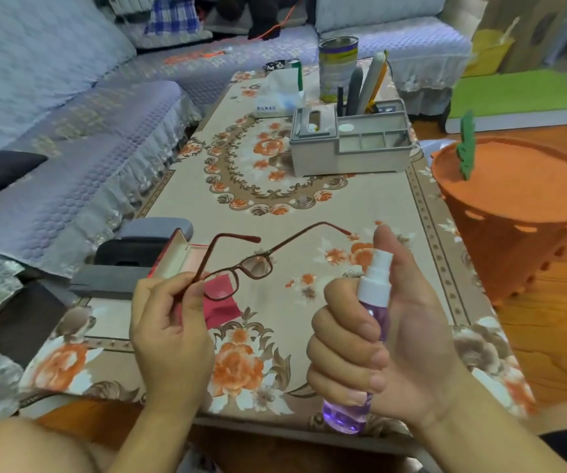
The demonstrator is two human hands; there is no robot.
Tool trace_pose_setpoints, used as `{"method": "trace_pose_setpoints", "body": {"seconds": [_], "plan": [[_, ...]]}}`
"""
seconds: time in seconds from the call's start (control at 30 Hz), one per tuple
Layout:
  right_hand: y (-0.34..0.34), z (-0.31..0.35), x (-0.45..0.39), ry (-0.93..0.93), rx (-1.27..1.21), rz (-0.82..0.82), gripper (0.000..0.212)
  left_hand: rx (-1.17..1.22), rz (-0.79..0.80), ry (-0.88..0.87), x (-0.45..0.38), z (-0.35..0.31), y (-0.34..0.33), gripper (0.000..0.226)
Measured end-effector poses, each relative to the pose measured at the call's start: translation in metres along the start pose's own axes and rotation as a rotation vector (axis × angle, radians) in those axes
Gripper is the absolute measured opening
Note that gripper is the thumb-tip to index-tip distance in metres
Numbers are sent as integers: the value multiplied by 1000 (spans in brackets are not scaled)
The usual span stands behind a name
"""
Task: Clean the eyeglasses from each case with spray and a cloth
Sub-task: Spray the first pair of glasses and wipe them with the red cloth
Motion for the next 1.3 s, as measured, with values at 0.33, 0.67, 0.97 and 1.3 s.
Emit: {"method": "trace_pose_setpoints", "body": {"seconds": [0.33, 0.67, 0.97, 1.3], "plan": [[51, 19, 6, 276, 712, -839, 69, -8, -23, -400, 2, -18, 8, 13], [56, 18, 4, 224, 835, -986, 71, 93, -17, -427, 4, -34, 10, 13], [44, 30, 14, 327, 835, -1006, 66, 5, -69, -372, 0, -18, 11, 12], [24, 24, 16, 258, 961, -821, 68, -77, -103, -241, -8, 5, 9, 18]]}}
Point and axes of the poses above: each hand's wrist, its own x-axis away from the middle knuckle, its own y-axis out of the back of the hand, z = x × y, the point moved 7 cm from there along -x, towards the middle knuckle, and after that the axes turned 14 degrees about -z, right-handed, at the moved point
